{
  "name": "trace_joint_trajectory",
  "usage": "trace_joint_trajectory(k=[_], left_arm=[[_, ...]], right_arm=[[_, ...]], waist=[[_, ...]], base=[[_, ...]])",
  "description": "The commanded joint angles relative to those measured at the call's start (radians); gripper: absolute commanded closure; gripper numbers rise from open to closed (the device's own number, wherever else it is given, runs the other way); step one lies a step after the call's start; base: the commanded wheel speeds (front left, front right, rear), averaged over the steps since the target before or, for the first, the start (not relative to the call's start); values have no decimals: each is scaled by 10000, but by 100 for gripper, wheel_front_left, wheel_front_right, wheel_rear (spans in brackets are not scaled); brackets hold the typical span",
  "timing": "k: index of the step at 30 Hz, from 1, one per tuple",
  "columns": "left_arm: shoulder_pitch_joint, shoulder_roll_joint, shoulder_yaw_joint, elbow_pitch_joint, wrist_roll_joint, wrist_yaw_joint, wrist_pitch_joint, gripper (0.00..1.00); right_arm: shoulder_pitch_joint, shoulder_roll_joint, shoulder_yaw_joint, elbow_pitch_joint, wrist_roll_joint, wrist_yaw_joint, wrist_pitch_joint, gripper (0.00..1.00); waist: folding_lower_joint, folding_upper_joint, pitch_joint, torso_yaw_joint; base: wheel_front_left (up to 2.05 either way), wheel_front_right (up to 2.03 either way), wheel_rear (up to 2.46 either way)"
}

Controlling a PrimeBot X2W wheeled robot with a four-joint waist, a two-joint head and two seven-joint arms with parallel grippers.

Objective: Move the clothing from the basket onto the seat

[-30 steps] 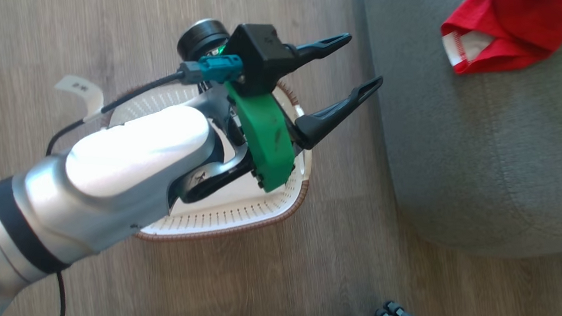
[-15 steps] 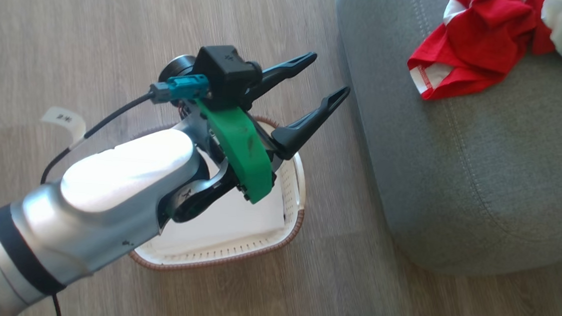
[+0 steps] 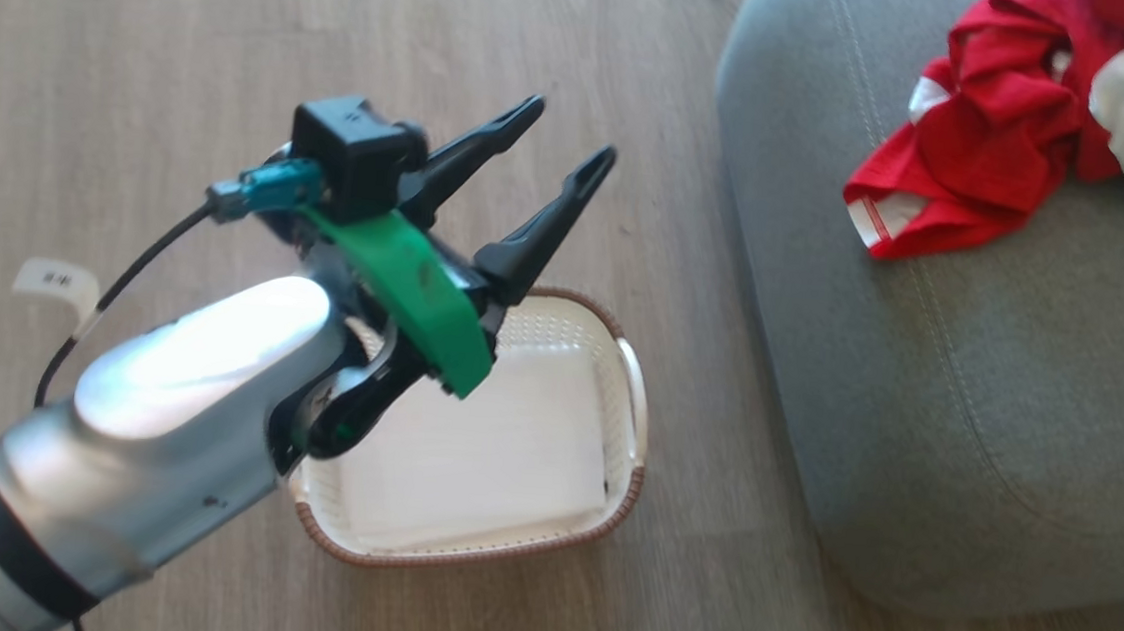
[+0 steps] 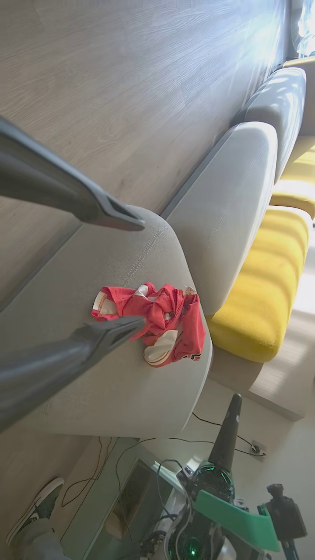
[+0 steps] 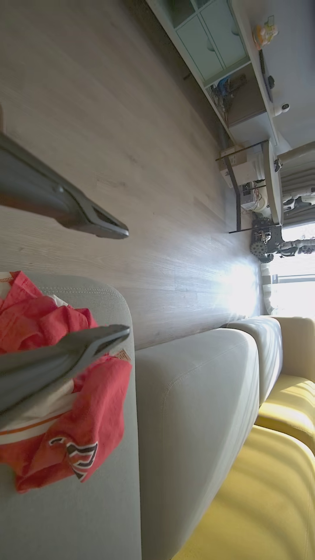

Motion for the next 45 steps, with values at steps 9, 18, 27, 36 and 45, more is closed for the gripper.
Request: trace_joint_trajectory(k=[9, 18, 27, 36, 45], left_arm=[[934, 774, 1283, -18, -346, 595, -373, 0], [2412, 1301, 2341, -249, -235, 1054, -437, 0], [4838, 1781, 4642, -1118, 449, 1774, -440, 0], [7529, 1441, 7030, -2046, 1709, 2386, -441, 0], [9284, 1221, 8076, -2351, 3233, 2052, -442, 0]], right_arm=[[2037, 483, -819, -1262, -220, 71, -428, 0], [3589, 1236, -1259, -2002, -943, 71, -520, 0], [5027, 2687, -1907, -2623, -2000, 71, -1150, 0], [6136, 3699, -1629, -2758, -2577, 71, -2178, 0], [6615, 3945, -1339, -2555, -2729, 71, -2819, 0]], waist=[[0, -1, -1101, 1098], [0, -1, -1974, 1988], [0, -1, -2316, 2368], [0, -1, -2529, 2262], [0, -1, -2572, 2222]], base=[[0, 0, 0], [0, 0, 0], [0, 0, 0], [0, 0, 0], [0, 0, 0]])
